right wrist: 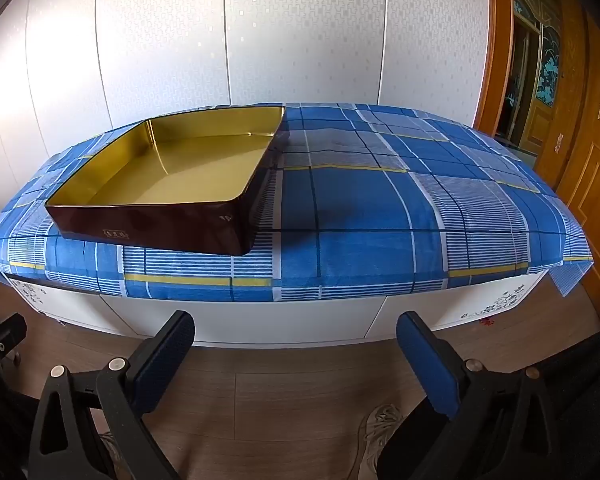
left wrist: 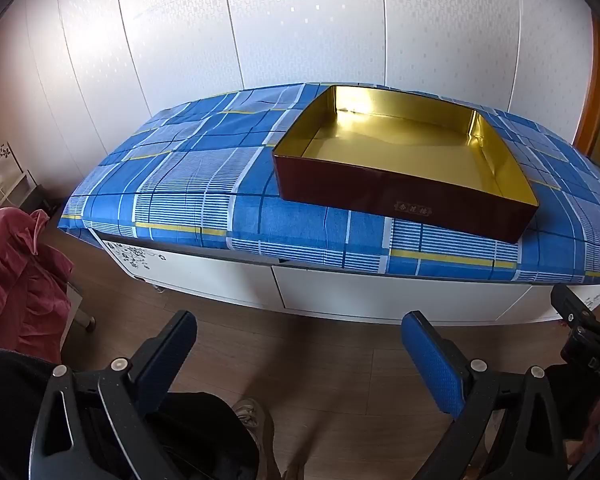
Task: Organize soft objects
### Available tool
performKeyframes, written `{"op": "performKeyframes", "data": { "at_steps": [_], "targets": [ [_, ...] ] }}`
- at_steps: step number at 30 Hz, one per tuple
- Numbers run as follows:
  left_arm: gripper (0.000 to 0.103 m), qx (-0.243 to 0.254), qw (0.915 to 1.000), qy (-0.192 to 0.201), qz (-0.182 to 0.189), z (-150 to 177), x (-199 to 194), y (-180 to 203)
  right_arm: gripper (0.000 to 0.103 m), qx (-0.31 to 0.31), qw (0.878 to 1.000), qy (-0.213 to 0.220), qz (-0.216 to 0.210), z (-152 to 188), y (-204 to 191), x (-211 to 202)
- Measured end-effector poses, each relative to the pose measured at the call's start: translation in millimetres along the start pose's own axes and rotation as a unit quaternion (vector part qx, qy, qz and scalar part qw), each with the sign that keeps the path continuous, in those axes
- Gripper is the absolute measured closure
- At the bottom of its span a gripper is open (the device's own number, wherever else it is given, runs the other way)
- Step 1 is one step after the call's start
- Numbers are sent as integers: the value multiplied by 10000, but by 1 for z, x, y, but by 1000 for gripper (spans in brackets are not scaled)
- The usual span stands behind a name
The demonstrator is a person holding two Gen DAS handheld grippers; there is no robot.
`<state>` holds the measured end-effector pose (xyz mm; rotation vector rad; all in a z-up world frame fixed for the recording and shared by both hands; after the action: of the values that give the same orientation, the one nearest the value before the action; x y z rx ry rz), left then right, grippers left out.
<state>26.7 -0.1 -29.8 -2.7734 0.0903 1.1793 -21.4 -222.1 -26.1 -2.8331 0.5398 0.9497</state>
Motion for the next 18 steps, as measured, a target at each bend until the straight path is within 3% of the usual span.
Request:
{"op": "performKeyframes", "data": {
  "at_steps": [18],
  "targets": [
    [0, 38, 10000, 19, 7, 0, -1, 1, 0, 63, 10000, -62, -27, 1, 1, 2]
  ]
}}
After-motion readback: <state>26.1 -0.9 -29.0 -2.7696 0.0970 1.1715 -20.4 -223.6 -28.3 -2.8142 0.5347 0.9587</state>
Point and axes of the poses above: each gripper's, at about its wrist camera, not at the fingertips, and x roughly the way its jaws point, y to its right, z to its underside, the point moved 4 cm from there along x, roughly the way its jaws point, and after that the axes turned 2 degrees about y, right-handed, at the moved point
